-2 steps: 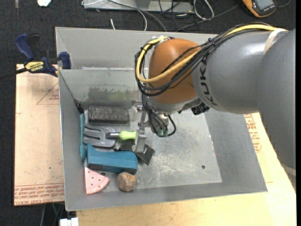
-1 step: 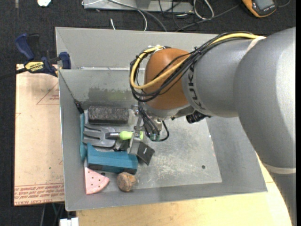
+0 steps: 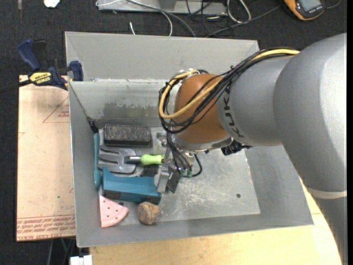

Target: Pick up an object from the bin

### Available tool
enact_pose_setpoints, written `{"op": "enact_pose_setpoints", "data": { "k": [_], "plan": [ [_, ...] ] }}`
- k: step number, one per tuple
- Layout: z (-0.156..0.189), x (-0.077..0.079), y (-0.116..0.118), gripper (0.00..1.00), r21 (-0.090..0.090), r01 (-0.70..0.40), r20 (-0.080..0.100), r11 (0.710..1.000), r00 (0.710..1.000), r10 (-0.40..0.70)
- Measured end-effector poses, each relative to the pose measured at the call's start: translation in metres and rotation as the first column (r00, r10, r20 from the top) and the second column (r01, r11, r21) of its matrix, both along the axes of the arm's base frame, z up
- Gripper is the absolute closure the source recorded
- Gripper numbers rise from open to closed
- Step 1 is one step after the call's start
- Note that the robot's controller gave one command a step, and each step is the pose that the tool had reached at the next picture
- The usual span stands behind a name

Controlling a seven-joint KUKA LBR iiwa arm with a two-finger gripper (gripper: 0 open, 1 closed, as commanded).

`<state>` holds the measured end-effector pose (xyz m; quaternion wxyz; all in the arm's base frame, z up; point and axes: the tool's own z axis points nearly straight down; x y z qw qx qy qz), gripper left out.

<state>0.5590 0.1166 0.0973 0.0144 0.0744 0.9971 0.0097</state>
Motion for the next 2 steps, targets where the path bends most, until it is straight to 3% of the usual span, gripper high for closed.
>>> {"op": "enact_pose_setpoints", "data": {
  "k": [1,2],
  "plan": [
    [-0.0258,0.0225,-0.0414,1.00,0.000,0.054,-0.005,0.999,0.999,-0.054],
    [-0.0258,0.0225,-0.0414,1.00,0.000,0.054,-0.005,0.999,0.999,-0.054]
  ]
}}
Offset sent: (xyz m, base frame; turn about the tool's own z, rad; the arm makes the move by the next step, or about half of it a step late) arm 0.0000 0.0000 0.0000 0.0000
